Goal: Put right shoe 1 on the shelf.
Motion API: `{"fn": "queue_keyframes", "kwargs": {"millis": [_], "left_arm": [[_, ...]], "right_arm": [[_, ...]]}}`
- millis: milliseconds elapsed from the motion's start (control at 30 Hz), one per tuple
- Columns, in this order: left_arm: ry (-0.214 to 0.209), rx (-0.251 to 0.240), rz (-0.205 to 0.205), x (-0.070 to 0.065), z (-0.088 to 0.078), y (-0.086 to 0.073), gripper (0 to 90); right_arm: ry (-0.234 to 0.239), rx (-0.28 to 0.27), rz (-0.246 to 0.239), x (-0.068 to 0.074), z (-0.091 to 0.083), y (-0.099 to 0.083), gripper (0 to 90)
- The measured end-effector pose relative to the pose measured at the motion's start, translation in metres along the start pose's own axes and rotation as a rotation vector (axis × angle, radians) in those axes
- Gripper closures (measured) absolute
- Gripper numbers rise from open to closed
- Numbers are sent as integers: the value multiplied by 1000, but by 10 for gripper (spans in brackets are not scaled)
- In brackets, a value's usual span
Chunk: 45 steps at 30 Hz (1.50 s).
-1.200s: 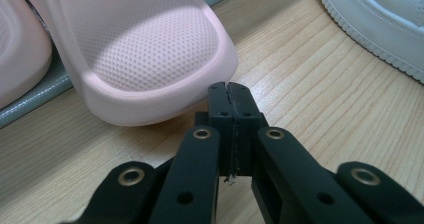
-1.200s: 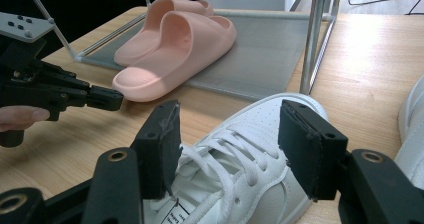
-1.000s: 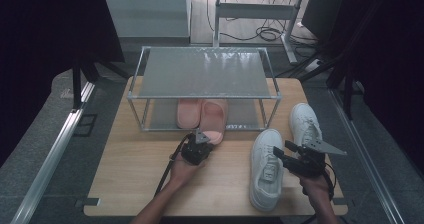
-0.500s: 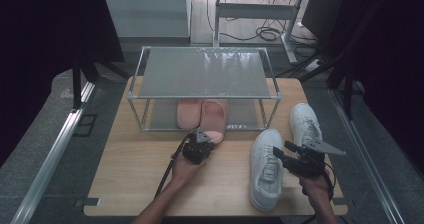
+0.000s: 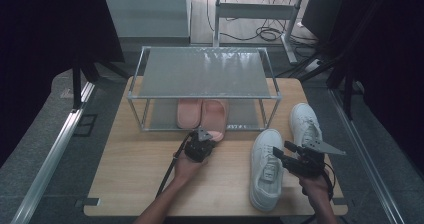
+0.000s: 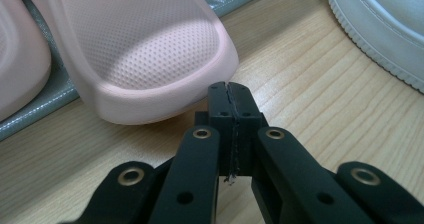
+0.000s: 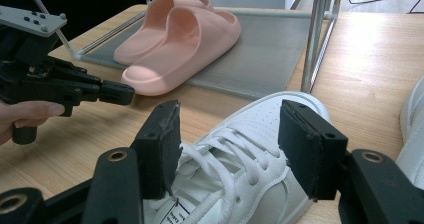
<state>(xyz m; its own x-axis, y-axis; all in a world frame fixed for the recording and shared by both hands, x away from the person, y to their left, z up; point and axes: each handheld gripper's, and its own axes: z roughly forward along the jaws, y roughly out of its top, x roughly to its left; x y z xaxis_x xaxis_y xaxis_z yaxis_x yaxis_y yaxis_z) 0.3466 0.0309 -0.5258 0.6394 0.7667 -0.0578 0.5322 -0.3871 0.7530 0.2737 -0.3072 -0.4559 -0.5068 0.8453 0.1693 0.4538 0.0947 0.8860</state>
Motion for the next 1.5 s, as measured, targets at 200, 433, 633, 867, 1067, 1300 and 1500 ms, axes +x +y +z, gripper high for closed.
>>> {"fn": "queue_keyframes", "kwargs": {"millis": [200,433,633,867,1067,1300,1500], "left_arm": [[7,-9,-9,0,4,2,900],[17,-15,-15,-1,8,3,900],[34,-23,-22,-1,11,5,900],[52,-18,-22,-1,15,8,900],[62,-21,-35,0,18,10,900],[79,-25,-60,6,22,12,900],[89,-30,-86,11,25,14,900]], "right_arm": [[-2,-1,0,0,0,0,423],[-2,-2,1,-1,-1,0,422],[-2,-2,1,-1,-1,0,422],[-1,-2,1,-1,-1,0,422],[-1,-4,2,-1,-1,0,422],[-2,-5,3,-2,-2,0,422],[-2,-6,2,-2,-2,0,423]]}}
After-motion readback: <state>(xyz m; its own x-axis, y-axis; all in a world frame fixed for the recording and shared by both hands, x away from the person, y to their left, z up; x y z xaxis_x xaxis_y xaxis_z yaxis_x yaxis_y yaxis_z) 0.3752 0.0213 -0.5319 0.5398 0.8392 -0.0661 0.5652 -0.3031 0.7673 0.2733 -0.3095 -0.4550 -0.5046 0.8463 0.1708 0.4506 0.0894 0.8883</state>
